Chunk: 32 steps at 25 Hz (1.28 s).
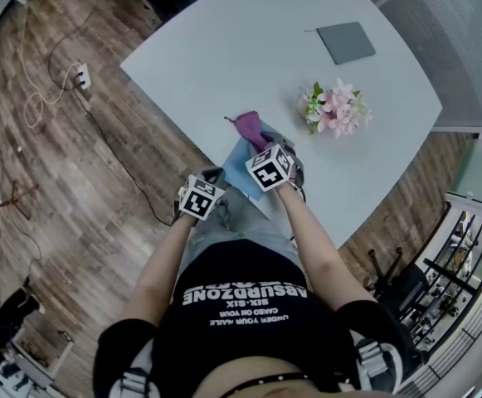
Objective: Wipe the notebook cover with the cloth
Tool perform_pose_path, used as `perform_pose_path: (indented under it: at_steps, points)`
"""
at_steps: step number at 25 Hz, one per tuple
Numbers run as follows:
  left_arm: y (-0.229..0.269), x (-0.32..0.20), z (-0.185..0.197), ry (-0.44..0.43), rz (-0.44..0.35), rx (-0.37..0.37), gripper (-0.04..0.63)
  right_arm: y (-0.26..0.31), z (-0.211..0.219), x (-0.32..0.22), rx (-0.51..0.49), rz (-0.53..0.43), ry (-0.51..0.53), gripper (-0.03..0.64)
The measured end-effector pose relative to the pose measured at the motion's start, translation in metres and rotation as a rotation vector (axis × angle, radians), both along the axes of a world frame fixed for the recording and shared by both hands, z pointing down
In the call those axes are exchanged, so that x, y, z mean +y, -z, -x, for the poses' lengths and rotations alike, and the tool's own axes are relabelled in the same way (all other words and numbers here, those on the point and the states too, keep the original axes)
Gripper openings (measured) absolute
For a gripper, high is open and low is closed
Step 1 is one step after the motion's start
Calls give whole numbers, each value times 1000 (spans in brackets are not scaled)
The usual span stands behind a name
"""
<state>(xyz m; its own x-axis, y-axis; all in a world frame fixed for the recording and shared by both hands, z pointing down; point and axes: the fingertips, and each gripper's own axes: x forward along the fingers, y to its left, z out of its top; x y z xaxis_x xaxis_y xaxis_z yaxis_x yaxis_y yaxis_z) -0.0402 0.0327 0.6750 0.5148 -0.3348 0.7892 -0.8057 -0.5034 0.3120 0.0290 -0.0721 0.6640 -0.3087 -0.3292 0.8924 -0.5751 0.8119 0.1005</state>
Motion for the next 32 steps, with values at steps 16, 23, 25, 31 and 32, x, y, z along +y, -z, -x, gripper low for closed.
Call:
perform_pose_path:
  at_steps: [16,23,25,31,32]
  points:
    - [1,0,2,21,-6,1,15,0,34,60,-63,52,73,135]
    - [1,0,1,31,-13,-1,15,0,39,77,-112,112,57,135]
    - [1,0,2,34,-14,1,15,0,41,83,-121,124,56,135]
    - [0,0,2,36,-17,7,15,0,48,99,-152,160,51,135]
    - [0,0,2,38,-17,11,15,0,49,101,-161,168,44,135]
